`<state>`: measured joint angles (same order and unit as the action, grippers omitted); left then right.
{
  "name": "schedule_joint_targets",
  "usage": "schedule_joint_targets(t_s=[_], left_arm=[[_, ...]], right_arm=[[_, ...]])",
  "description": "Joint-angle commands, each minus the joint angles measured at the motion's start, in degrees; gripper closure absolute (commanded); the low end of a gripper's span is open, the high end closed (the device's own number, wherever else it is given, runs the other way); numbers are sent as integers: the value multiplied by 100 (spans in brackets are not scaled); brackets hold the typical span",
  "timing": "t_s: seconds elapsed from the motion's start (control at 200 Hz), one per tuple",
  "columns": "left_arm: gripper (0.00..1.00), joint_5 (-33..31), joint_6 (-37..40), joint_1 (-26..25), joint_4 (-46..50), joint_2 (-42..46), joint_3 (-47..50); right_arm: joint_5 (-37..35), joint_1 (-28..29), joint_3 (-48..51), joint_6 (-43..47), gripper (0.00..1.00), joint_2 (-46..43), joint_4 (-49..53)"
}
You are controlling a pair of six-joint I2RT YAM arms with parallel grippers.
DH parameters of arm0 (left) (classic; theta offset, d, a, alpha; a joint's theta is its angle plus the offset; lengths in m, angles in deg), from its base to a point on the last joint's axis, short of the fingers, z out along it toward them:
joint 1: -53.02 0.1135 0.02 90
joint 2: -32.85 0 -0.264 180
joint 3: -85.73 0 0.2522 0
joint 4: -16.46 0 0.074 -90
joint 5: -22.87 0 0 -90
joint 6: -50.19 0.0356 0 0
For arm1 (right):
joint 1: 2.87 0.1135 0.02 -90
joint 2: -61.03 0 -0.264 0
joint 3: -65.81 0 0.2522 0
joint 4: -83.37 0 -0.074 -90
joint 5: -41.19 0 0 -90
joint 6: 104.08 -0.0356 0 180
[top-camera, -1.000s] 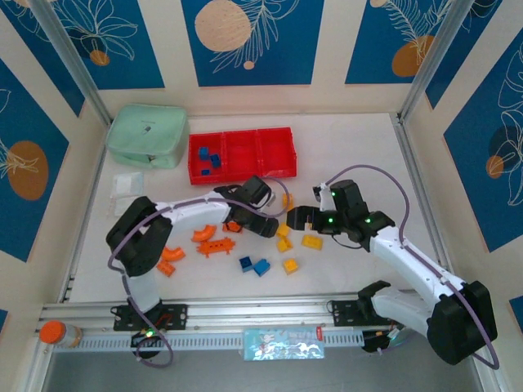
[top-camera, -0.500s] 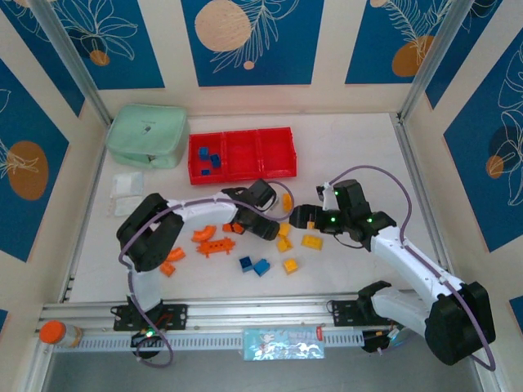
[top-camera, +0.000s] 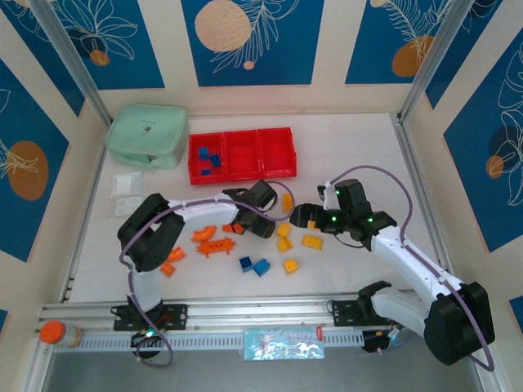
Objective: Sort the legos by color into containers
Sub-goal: Pick up the lego from the center of the table, then place the lego in the container.
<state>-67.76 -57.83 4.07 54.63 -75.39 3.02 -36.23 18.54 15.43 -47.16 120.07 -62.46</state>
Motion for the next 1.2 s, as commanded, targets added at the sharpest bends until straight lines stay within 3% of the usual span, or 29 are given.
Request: schedule_joint_targets(t_s=[0.0, 0.335, 0.555, 0.92, 1.195], left_arm=[[51, -163, 18, -76, 170, -33, -6], [55, -236, -143, -46, 108, 713, 185], [55, -339, -202, 228, 222, 1492, 289], [58, -1052, -400, 1675, 724, 1793, -439], [59, -1079, -469, 2623, 750, 690, -1594]], right_arm=[[210, -49, 34, -43, 1, -34, -50], [210, -128, -315, 280, 1, -6, 242], [458, -128, -836, 614, 1, 305, 414], [562, 177, -1533, 516, 1, 1047, -30], [553, 268, -1614, 364, 1, 1387, -348]])
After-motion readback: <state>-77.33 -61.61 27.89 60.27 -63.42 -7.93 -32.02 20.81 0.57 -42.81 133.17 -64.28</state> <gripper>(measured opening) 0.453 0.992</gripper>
